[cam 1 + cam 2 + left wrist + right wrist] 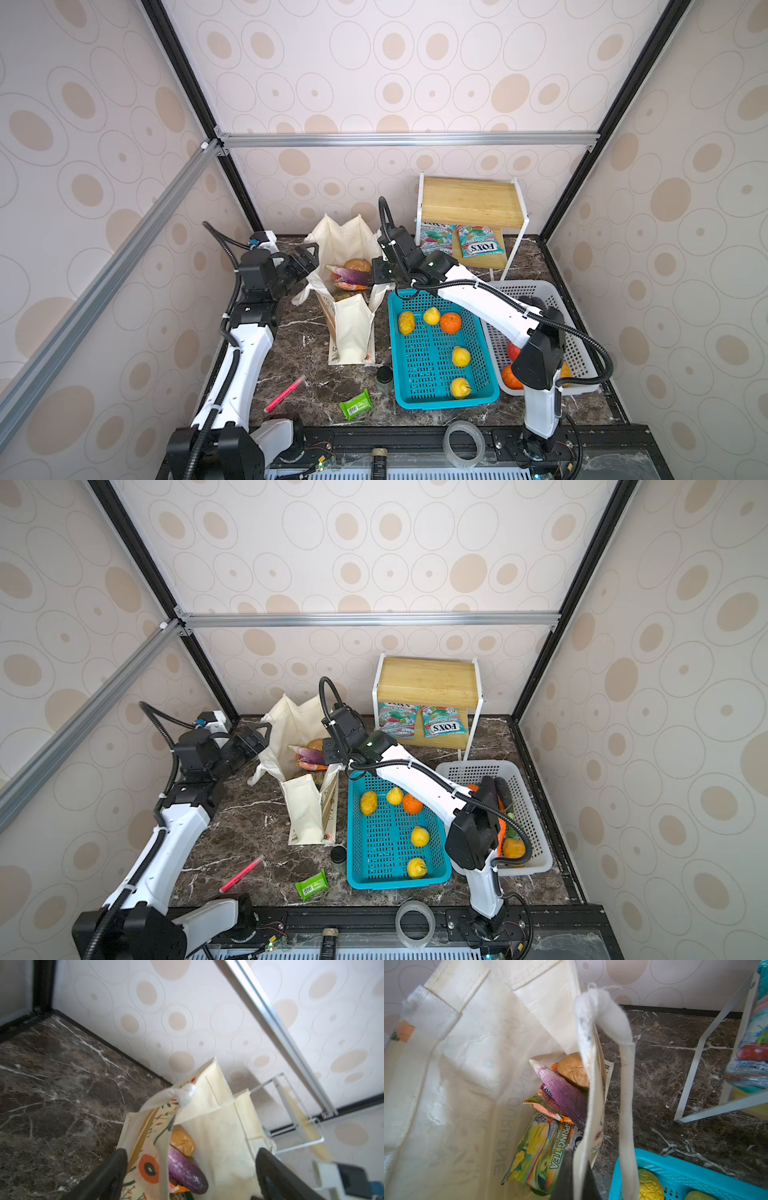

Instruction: Place the food into the grocery bag and tie it

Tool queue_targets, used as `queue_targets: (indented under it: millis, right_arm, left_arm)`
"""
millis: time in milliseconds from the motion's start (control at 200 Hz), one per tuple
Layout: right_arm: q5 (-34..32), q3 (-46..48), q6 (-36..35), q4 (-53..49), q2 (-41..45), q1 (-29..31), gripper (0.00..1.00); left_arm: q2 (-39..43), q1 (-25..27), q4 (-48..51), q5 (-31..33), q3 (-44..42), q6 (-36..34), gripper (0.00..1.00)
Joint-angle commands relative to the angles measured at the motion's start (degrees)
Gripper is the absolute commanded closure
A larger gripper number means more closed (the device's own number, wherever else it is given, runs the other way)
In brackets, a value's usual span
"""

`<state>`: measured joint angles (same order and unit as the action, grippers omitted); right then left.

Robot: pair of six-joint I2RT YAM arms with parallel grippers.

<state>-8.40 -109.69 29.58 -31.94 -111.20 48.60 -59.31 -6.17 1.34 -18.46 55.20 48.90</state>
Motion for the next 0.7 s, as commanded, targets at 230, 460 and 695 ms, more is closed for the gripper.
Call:
queue_targets:
  millis: [230,460,695]
  right_arm:
    - [1.5,4.9,0.3,2.3,4.1,-0.9,1.0]
    - [3.0,6.0,0.4,3.9,4.0,-1.0,1.0]
    - [3.2,5.8,0.6,4.2,3.6,-1.0,1.0]
  left_arm:
    - [15.2,-1.7,14.9,11.7,-7.1,43.6,0.02]
    - [13.2,-1.5,13.4,6.2,-12.1,51.8,0.04]
    - [12.7,1.9,9.2,7.3,-15.6,56.3,0.07]
